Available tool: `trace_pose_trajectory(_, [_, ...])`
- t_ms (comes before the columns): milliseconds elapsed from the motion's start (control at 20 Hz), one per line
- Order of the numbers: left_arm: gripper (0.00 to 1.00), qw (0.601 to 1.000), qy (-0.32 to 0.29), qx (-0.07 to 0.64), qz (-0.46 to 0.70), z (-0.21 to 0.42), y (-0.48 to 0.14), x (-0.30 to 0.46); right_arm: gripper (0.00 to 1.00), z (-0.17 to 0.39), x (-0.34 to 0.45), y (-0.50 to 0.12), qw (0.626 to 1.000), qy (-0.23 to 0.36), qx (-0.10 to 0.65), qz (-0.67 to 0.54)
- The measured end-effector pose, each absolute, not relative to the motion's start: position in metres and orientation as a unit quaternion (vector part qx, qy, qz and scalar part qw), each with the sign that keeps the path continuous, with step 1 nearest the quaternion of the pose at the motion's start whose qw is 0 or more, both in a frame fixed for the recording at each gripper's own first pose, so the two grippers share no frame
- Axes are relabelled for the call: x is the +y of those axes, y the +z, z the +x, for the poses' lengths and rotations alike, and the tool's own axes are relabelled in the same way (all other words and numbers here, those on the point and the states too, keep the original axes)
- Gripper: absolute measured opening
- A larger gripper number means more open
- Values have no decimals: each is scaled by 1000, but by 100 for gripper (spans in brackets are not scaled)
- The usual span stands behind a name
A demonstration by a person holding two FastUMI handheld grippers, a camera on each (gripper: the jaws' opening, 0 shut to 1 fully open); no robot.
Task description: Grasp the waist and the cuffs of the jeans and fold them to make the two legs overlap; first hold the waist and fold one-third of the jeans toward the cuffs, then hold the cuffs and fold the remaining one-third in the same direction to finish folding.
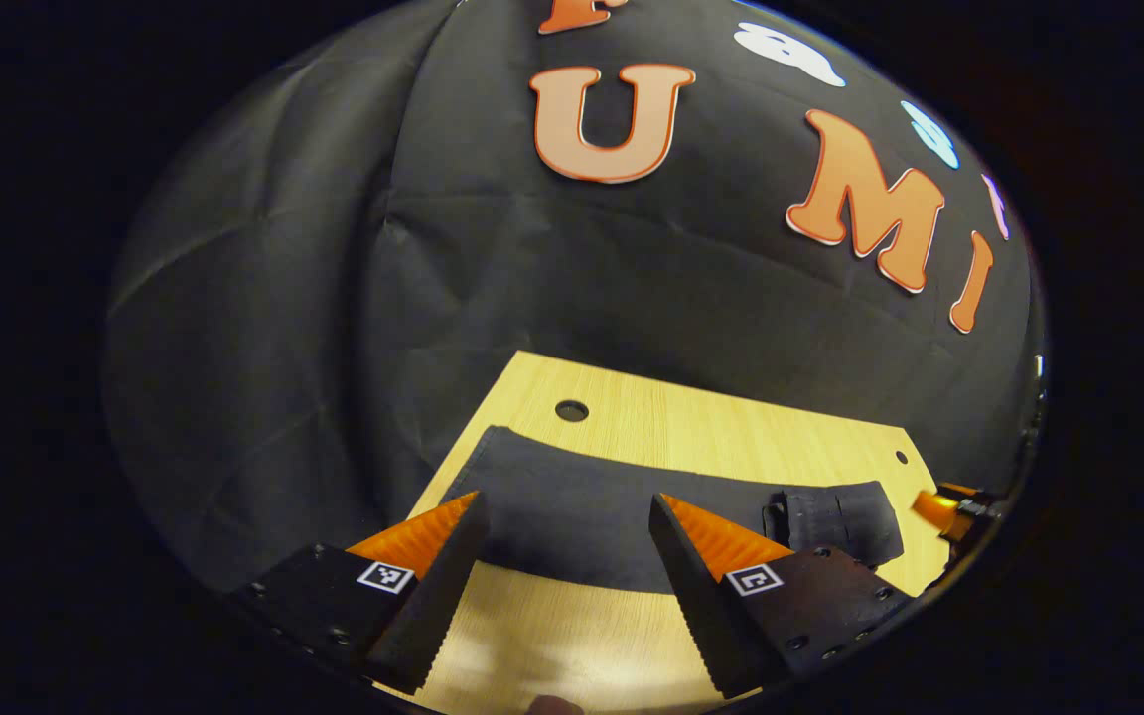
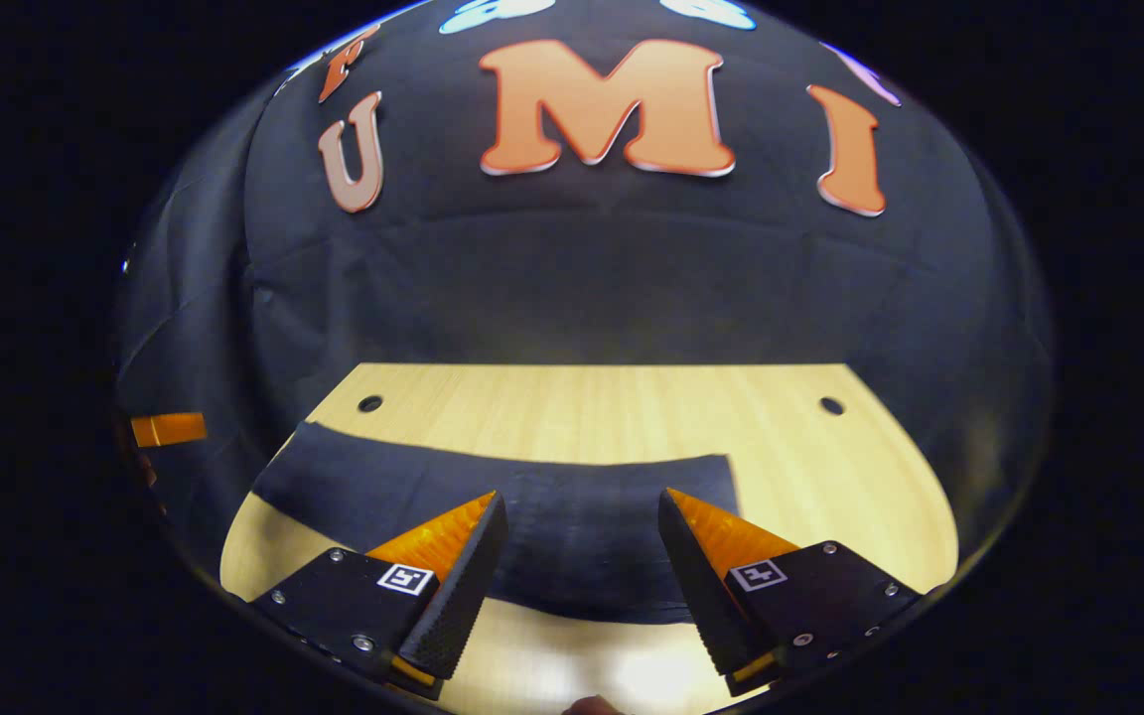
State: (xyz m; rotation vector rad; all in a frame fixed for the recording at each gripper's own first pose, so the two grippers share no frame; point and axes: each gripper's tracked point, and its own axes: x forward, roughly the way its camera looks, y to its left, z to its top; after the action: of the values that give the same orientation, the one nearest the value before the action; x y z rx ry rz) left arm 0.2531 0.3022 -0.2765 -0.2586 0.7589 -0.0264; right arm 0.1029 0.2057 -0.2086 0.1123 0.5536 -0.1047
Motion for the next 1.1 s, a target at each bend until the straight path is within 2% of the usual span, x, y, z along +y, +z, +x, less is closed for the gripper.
trace_pose_trajectory(150, [96,891,1,426,-155,262,-313,306,94,82,153,-165,965,-113,232,48])
trace_pose_trajectory(350, [98,836,40,505,-211,263,-363,322,95,49,90,-120,962,-190,190,47])
trace_pose_trajectory(650, [98,765,99,574,-275,263,-420,347,95,-11,31,-60,948,-291,132,13])
trace_pose_trajectory(800, [98,716,120,606,-324,257,-451,354,95,-31,27,-39,943,-312,118,6])
trace_pose_trajectory(1100, [98,682,189,635,-311,256,-475,368,95,-46,48,-22,944,-315,103,12])
